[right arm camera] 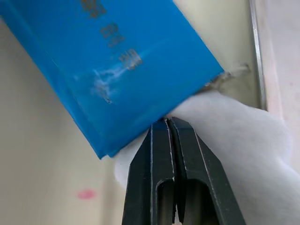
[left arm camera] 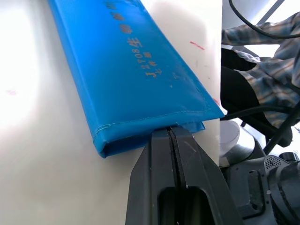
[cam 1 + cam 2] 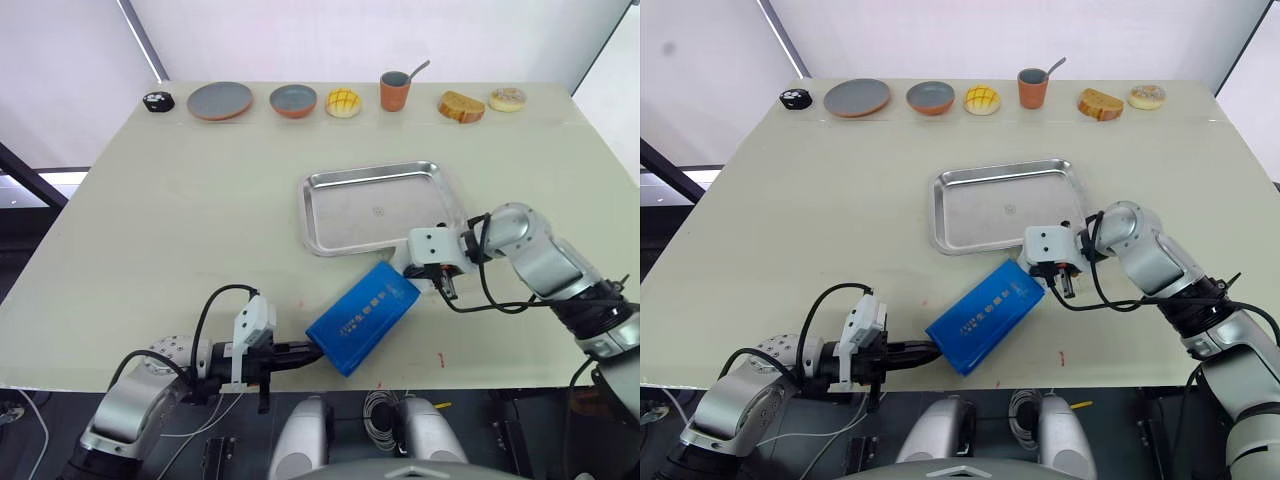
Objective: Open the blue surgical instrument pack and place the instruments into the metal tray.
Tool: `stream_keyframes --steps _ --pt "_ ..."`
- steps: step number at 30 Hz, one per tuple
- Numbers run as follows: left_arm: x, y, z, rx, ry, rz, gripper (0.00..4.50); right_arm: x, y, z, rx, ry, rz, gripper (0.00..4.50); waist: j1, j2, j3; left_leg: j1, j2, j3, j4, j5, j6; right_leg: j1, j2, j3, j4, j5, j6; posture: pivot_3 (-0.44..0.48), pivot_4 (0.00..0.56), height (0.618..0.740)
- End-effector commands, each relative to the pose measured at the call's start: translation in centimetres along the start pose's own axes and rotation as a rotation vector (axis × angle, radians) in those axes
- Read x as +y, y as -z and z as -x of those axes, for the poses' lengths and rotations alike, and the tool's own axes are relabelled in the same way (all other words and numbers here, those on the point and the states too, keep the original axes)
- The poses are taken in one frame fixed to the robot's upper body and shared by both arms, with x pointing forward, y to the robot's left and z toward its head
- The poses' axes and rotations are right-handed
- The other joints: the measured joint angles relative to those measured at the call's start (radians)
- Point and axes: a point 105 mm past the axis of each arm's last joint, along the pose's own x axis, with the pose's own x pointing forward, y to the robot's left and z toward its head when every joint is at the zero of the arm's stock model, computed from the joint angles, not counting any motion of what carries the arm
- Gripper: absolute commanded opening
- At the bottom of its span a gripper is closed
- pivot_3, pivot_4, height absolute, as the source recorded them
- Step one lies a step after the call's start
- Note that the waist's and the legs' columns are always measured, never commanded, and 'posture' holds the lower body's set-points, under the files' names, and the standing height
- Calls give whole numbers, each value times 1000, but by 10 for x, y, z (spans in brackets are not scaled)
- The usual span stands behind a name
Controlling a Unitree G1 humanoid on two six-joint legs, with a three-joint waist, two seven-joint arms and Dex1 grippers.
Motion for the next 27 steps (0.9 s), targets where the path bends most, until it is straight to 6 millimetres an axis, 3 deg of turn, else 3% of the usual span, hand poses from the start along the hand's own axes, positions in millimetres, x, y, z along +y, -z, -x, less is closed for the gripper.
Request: stream_keyframes --steps 1,21,27 --pt "3 -10 -1 -36 -17 -43 0 14 -12 -4 -62 -66 -1 50 1 0 0 0 0 0 0 0 0 0 0 0 0 0 0 0 150 740" --pt "52 -20 13 37 -55 -148 0 50 -19 6 -185 -63 -192 50 2 0 0 -1 -1 -1 0 0 0 0 0 -1 0 0 0 0 150 740" --pt "50 -18 4 88 34 -187 0 56 -17 20 -172 -17 -250 50 5 0 0 -1 -2 -1 0 0 0 0 0 -1 0 0 0 0 150 740"
